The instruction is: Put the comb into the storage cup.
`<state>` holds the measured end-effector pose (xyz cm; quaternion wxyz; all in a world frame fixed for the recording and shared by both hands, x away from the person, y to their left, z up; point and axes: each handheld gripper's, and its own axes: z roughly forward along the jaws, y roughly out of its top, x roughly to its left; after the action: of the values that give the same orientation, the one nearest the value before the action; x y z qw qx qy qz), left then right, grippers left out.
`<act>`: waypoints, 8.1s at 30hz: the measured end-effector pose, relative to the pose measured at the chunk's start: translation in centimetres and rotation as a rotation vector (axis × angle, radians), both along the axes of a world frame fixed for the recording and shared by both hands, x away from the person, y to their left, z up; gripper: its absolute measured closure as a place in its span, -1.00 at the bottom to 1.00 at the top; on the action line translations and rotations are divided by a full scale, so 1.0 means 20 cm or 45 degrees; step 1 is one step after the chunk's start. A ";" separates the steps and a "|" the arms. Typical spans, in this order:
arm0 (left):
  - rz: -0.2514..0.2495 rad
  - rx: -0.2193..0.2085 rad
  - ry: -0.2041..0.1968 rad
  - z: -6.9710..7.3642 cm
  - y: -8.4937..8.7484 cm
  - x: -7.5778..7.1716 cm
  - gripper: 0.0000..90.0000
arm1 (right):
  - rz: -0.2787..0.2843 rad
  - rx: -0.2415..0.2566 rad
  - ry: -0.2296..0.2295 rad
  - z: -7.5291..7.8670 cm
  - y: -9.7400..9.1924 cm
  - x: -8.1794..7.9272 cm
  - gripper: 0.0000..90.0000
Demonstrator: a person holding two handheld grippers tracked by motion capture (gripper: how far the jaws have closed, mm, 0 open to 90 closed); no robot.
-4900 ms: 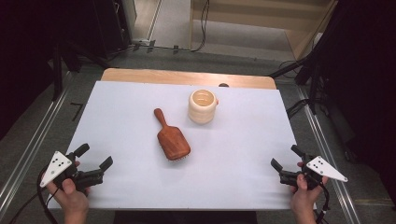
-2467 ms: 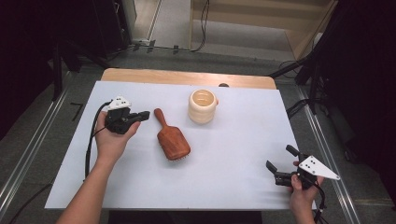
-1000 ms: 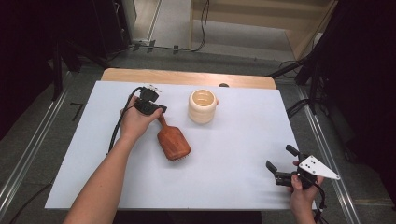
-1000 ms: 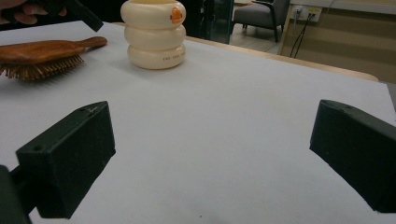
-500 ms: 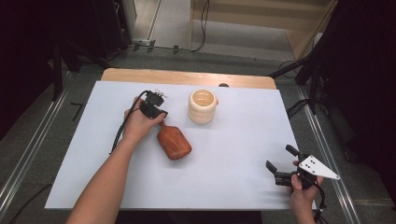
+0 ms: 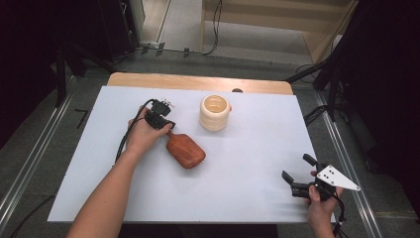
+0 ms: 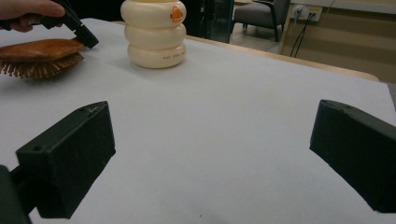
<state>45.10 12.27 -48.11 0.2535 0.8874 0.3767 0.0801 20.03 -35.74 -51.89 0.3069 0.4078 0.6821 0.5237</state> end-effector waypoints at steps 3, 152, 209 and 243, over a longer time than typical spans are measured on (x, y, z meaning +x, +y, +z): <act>-0.003 -0.002 0.012 0.00 0.03 -0.02 1.00 | -0.001 -0.001 0.000 0.00 0.00 0.00 -1.00; -0.149 -0.177 -0.182 0.03 0.17 -0.65 0.60 | -0.009 -0.036 -0.005 0.00 0.02 0.00 -1.00; -0.061 -0.611 -0.478 0.12 0.10 -0.91 0.60 | 0.185 -0.070 0.030 0.42 0.49 0.14 -1.00; -0.125 -0.669 -0.546 0.09 -0.05 -1.02 0.60 | 0.355 0.251 0.200 0.55 0.87 0.22 -1.00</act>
<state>24.69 11.29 -46.34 0.5502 0.7719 0.2794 0.1527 24.34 -18.44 -40.90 0.1357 0.3769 0.6994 0.5919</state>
